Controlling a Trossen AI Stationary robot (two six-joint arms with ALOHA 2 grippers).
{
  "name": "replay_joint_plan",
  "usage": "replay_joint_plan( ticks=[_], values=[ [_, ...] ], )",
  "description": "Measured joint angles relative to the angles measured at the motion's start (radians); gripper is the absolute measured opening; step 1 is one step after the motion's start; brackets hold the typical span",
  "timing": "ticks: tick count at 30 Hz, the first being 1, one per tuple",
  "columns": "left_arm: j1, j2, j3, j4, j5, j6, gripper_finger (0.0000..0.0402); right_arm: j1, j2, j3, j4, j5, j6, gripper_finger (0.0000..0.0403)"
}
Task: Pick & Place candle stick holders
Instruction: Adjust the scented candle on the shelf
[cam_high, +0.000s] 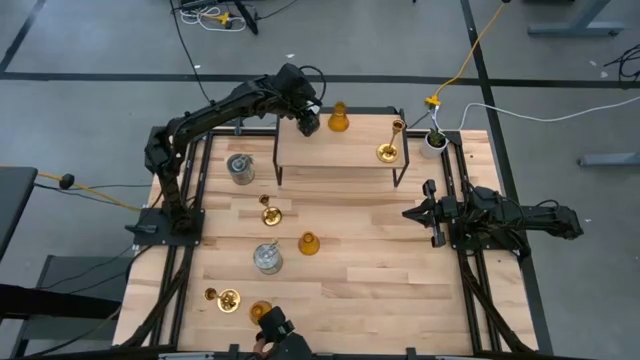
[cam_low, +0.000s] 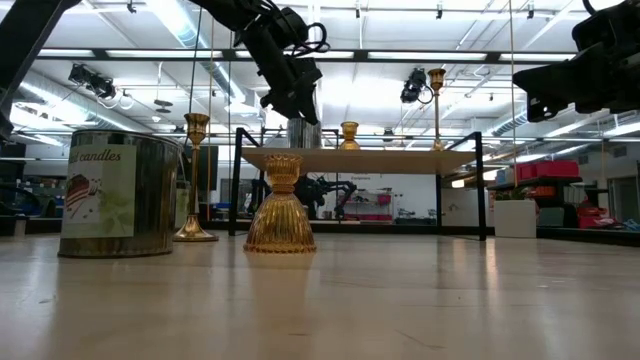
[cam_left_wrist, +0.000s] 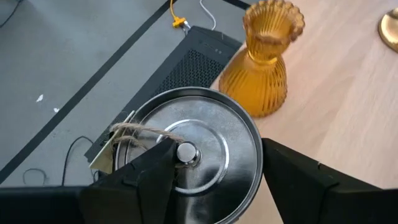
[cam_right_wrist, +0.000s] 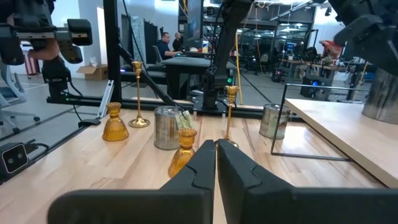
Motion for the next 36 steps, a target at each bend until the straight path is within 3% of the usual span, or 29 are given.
replay_joint_plan(
  ticks=[14, 19, 36],
  values=[
    [-0.003, -0.009, 0.002, -0.089, -0.050, -0.019, 0.0238, 0.000, 0.000, 0.000, 0.000, 0.000, 0.000, 0.0022],
    [-0.001, -0.014, 0.001, -0.119, -0.139, -0.020, 0.0238, 0.000, 0.000, 0.000, 0.000, 0.000, 0.000, 0.0022],
    [0.001, -0.016, 0.000, -0.159, -0.214, -0.021, 0.0238, 0.000, 0.000, 0.000, 0.000, 0.000, 0.000, 0.0022]
  ],
)
